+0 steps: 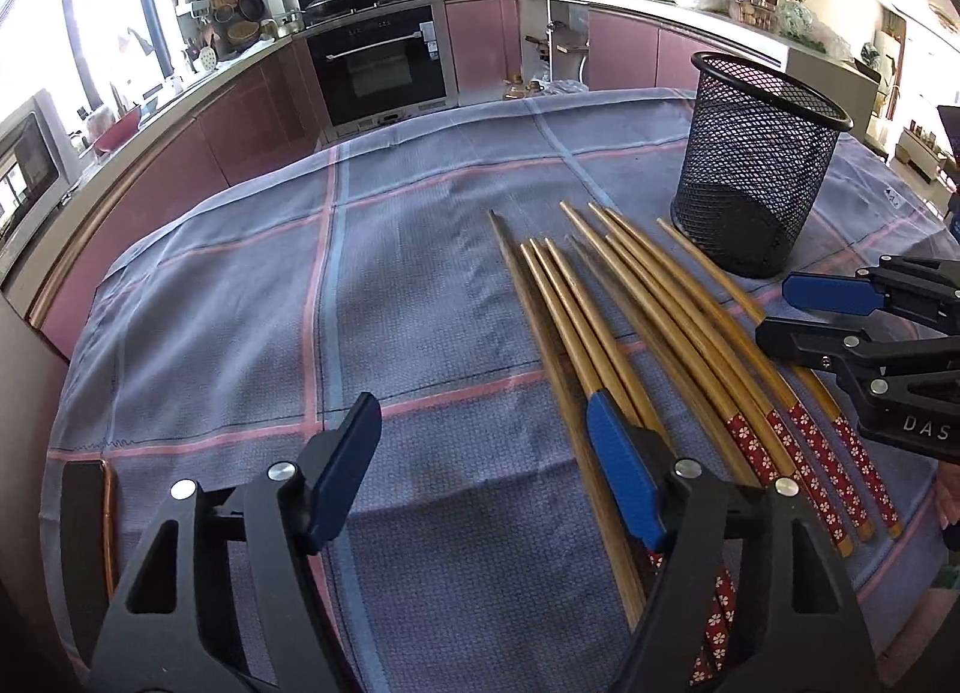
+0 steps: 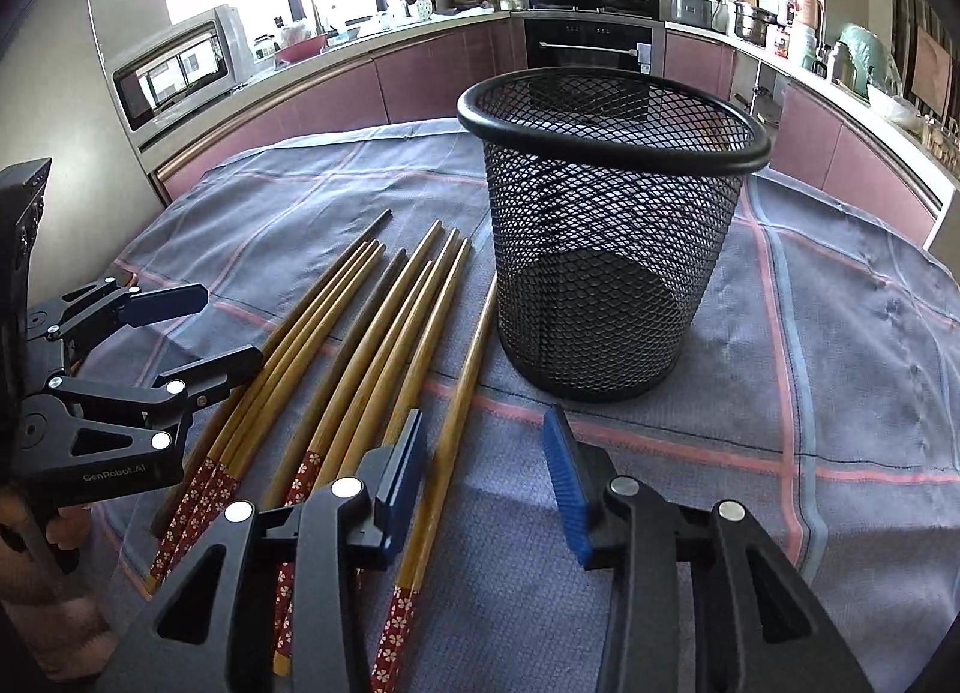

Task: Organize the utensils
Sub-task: 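Lower the left tool onto one chopstick and close it while the right tool grasps another, then lift the left tool's chopstick over the mesh cup while the right tool carries its chopstick there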

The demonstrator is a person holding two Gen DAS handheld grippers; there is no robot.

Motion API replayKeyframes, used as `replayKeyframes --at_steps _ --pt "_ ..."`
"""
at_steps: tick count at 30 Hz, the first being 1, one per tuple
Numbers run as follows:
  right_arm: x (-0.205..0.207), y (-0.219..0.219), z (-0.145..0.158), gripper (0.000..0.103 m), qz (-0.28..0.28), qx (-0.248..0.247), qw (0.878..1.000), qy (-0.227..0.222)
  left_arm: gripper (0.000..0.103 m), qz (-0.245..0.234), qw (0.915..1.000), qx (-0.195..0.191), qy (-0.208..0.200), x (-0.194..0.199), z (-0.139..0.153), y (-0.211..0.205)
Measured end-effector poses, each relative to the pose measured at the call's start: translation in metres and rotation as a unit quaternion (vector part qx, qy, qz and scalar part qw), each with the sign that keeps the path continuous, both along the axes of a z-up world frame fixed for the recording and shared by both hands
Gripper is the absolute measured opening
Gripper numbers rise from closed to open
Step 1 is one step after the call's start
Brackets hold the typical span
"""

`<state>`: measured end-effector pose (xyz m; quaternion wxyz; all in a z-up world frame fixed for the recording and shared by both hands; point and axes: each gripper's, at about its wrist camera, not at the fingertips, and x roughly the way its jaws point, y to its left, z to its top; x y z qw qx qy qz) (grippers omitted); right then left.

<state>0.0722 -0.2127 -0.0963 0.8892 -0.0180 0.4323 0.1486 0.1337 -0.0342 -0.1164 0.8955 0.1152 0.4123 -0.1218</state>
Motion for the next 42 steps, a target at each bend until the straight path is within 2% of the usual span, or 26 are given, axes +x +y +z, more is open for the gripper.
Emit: replayKeyframes --at_steps 10,13,15,16,22,27,35,42 --pt "0.008 0.004 0.0 0.031 0.01 -0.014 1.0 0.004 0.037 -0.013 0.9985 -0.035 0.04 0.016 -0.001 -0.005" --pt "0.01 0.001 0.0 0.019 0.012 0.003 1.0 0.009 0.025 -0.012 0.9977 -0.046 0.049 0.025 0.0 -0.009" --pt "0.012 -0.002 -0.001 0.012 0.013 0.017 1.0 0.014 0.013 -0.011 0.9971 -0.053 0.053 0.032 -0.001 -0.012" --pt "0.012 -0.003 -0.001 0.008 0.013 0.026 0.999 0.018 0.011 -0.008 0.9965 -0.061 0.056 0.034 0.0 -0.013" --pt "0.009 -0.012 -0.001 0.006 0.014 0.059 0.998 0.022 0.008 0.014 0.9936 -0.095 0.059 0.036 0.0 -0.008" --pt "-0.001 -0.014 0.014 0.006 0.034 0.082 0.996 0.004 0.008 0.001 0.9919 -0.117 0.048 0.025 0.015 -0.002" --pt "-0.016 -0.03 0.053 0.006 0.047 0.125 0.99 -0.049 0.008 -0.042 0.9866 -0.157 0.013 -0.003 0.064 0.01" --pt "-0.02 -0.039 0.077 0.006 0.039 0.147 0.984 -0.094 0.008 -0.068 0.9784 -0.194 -0.023 -0.026 0.111 0.014"
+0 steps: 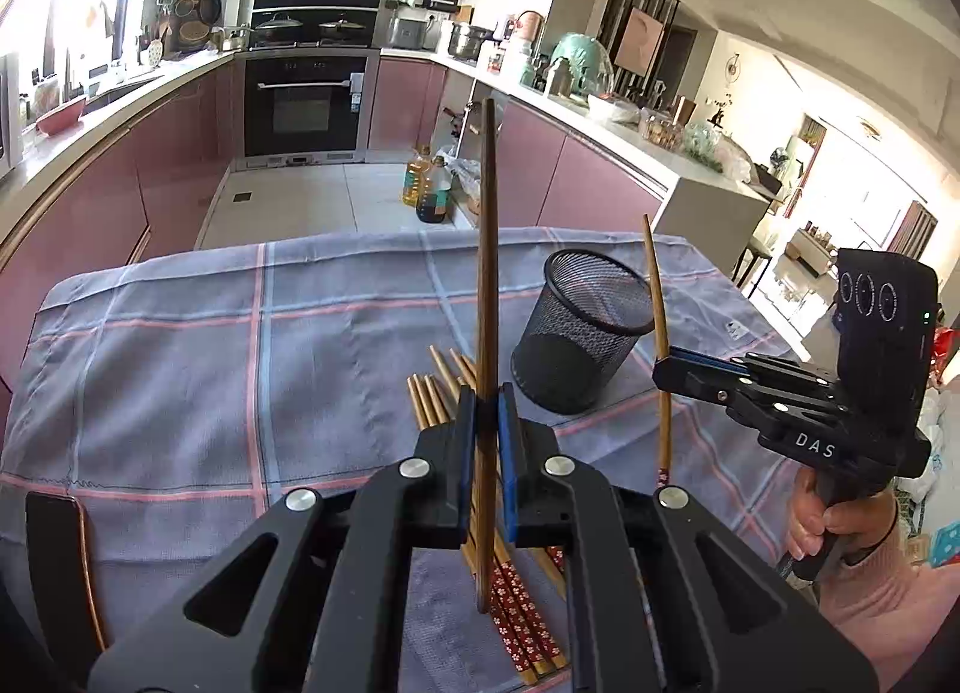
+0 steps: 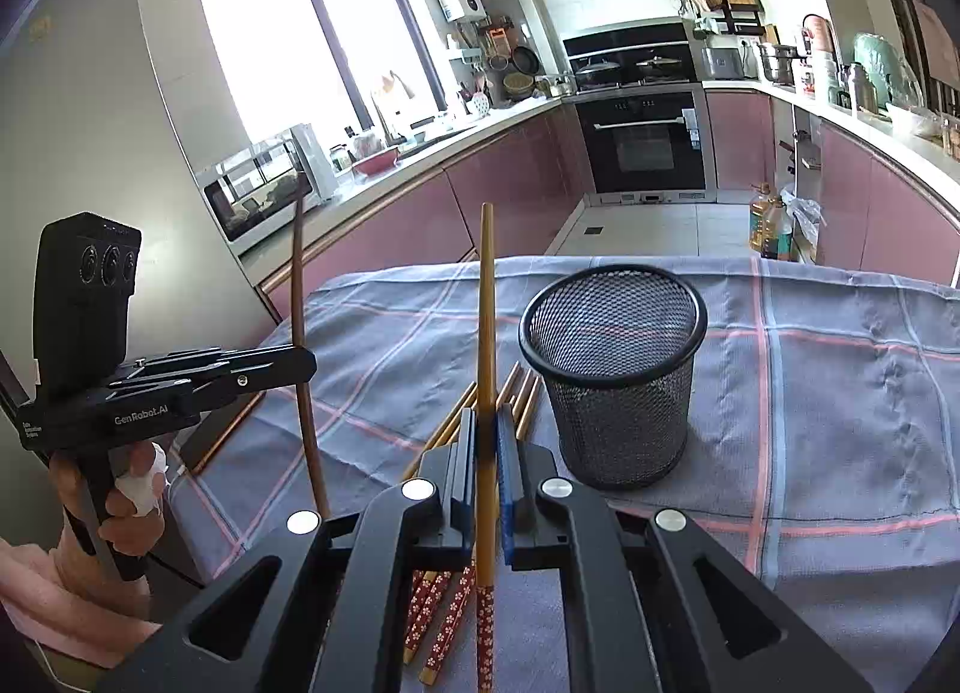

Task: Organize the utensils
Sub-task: 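Lift the left tool's chopstick over the mesh cup while the right tool carries its chopstick there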

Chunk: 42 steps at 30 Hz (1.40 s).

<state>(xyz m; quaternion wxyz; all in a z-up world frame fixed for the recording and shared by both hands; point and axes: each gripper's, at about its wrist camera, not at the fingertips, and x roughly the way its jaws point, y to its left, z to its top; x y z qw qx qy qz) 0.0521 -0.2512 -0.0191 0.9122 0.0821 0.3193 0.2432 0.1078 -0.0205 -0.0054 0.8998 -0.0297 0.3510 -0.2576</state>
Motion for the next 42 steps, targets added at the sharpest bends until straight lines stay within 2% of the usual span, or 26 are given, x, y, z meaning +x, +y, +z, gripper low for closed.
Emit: replayKeyframes --at_steps 5,13,19,24,29,33,42 --pt "0.001 -0.01 0.02 0.006 -0.003 0.016 0.999 -0.03 0.008 -0.013 0.9992 -0.021 -0.031 -0.011 0.031 0.0" --pt "0.008 -0.022 0.065 0.006 -0.002 0.027 0.996 -0.087 0.008 -0.028 0.9956 -0.049 -0.075 -0.005 0.079 -0.021" --pt "0.018 -0.033 0.098 0.006 -0.015 0.016 0.992 -0.127 0.008 -0.041 0.9923 -0.071 -0.092 0.007 0.115 -0.046" --pt "0.029 -0.045 0.107 0.006 -0.038 0.005 0.989 -0.141 0.008 -0.04 0.9916 -0.079 -0.094 0.021 0.131 -0.068" --pt "0.051 -0.046 0.088 0.005 -0.039 -0.012 0.994 -0.105 0.008 -0.046 0.9952 -0.052 -0.069 0.037 0.115 -0.096" --pt "0.062 -0.04 0.067 0.006 -0.03 -0.034 0.997 -0.067 0.008 -0.048 0.9978 -0.023 -0.039 0.047 0.084 -0.113" --pt "0.086 -0.027 0.035 0.006 -0.022 -0.065 0.998 0.006 0.008 -0.053 0.9985 0.01 -0.002 0.069 0.035 -0.121"
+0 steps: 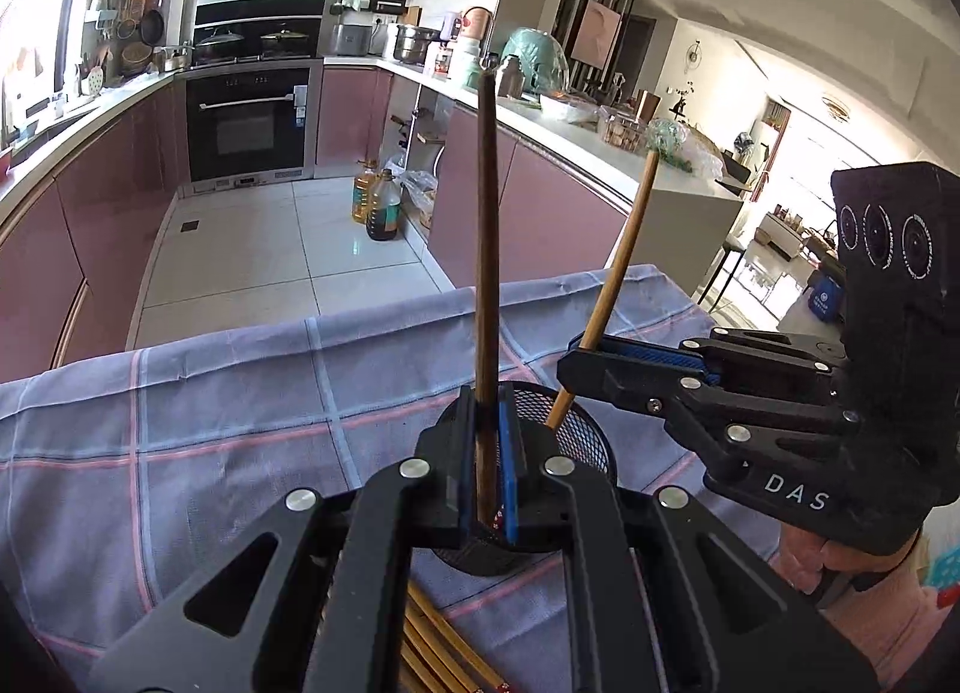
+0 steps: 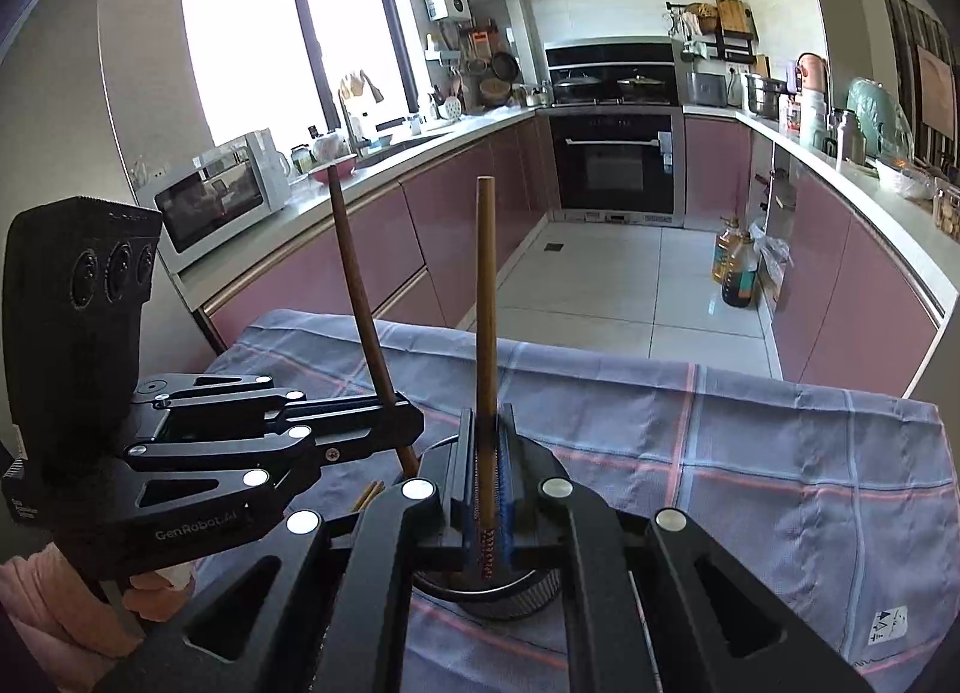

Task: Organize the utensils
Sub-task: 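Lift the left tool's chopstick over the mesh cup while the right tool carries its chopstick there, then open the left tool to drop its chopstick into the cup while the right tool releases its own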

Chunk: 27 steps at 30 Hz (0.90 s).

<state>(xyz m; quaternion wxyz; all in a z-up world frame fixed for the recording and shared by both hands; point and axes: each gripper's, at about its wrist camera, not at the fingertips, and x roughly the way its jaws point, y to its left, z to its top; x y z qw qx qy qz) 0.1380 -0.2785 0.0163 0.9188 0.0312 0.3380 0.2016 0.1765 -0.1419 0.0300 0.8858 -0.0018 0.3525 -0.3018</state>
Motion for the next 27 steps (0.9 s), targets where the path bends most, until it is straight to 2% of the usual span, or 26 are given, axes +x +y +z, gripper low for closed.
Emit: replayKeyframes --at_steps 4,9,12,15,19,22,24,27 --pt "0.006 0.004 -0.005 0.006 -0.005 -0.002 1.0 0.008 0.008 0.004 1.0 0.002 0.006 0.016 -0.014 0.004" --pt "0.014 0.009 -0.006 0.007 -0.012 -0.005 1.0 0.013 0.01 0.011 0.9999 0.008 0.005 0.019 -0.015 0.002" --pt "0.016 0.009 -0.006 0.008 -0.016 -0.002 1.0 0.014 0.015 0.014 0.9999 0.003 0.006 0.019 -0.014 0.005" --pt "0.014 0.01 -0.006 0.019 -0.023 -0.003 1.0 0.008 0.02 0.018 0.9998 0.005 -0.004 0.015 -0.012 0.009" --pt "0.012 0.007 -0.004 0.023 -0.028 0.0 1.0 0.001 0.022 0.027 0.9995 -0.001 -0.014 0.006 -0.008 0.019" --pt "0.003 0.006 0.0 0.029 -0.034 -0.001 0.999 -0.01 0.029 0.039 0.9988 -0.005 -0.028 -0.004 -0.004 0.033" --pt "-0.007 0.005 0.005 0.03 -0.031 -0.001 0.999 -0.023 0.034 0.046 0.9981 -0.005 -0.04 -0.013 -0.001 0.044" --pt "-0.029 0.011 0.012 0.04 -0.023 -0.014 0.998 -0.053 0.039 0.058 0.9969 -0.001 -0.052 -0.026 -0.002 0.063"
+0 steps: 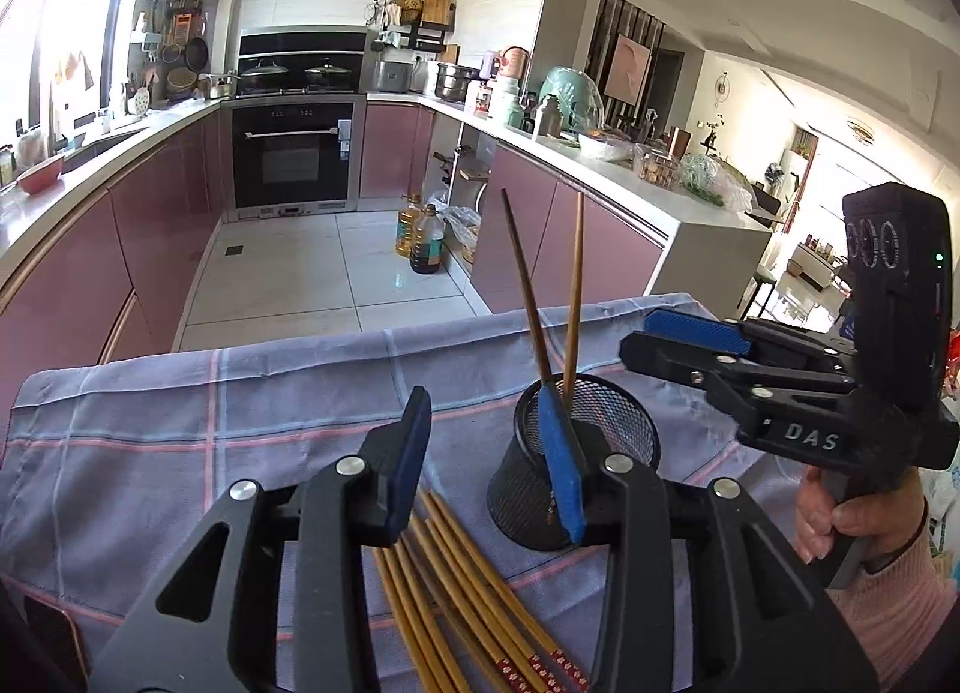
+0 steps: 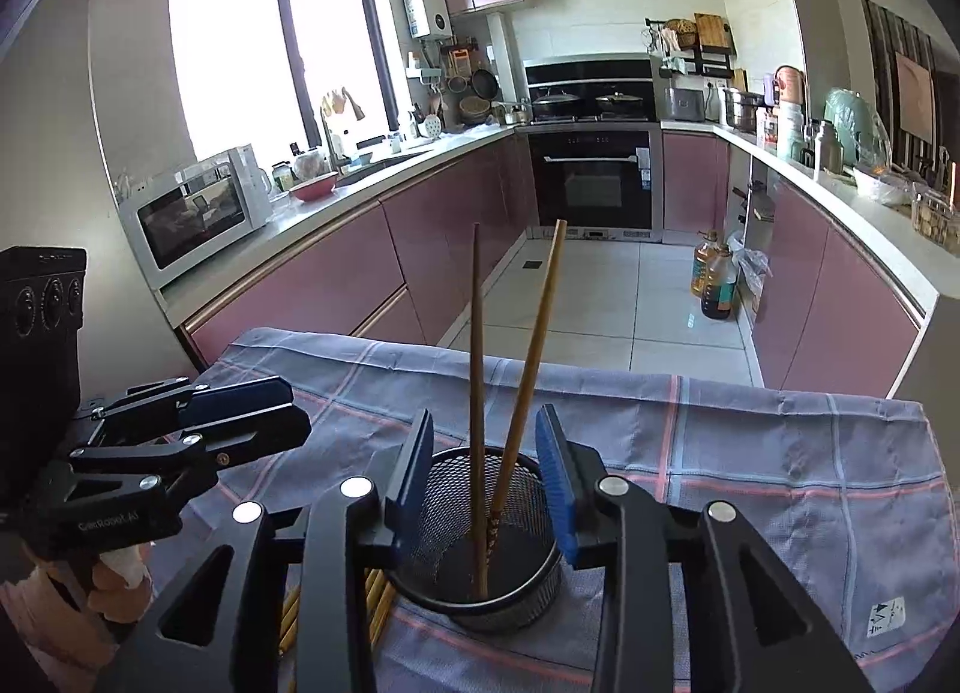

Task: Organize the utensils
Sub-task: 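Open the left tool to drop its chopstick into the cup while the right tool releases its own, then lower the left tool onto another chopstick and close it while the right tool grasps one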

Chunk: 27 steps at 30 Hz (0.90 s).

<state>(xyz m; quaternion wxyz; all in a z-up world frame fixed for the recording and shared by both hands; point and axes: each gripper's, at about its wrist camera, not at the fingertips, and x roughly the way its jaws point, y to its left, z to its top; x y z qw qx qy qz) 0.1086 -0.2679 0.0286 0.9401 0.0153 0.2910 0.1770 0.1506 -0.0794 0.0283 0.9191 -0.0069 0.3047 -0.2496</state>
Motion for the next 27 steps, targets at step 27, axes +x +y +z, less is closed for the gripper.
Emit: replayKeyframes --at_steps 27 --pt "-0.049 0.056 -0.111 0.045 0.047 -0.029 0.991 0.118 0.04 0.042 0.9891 0.09 0.108 -0.046 -0.121 0.047"
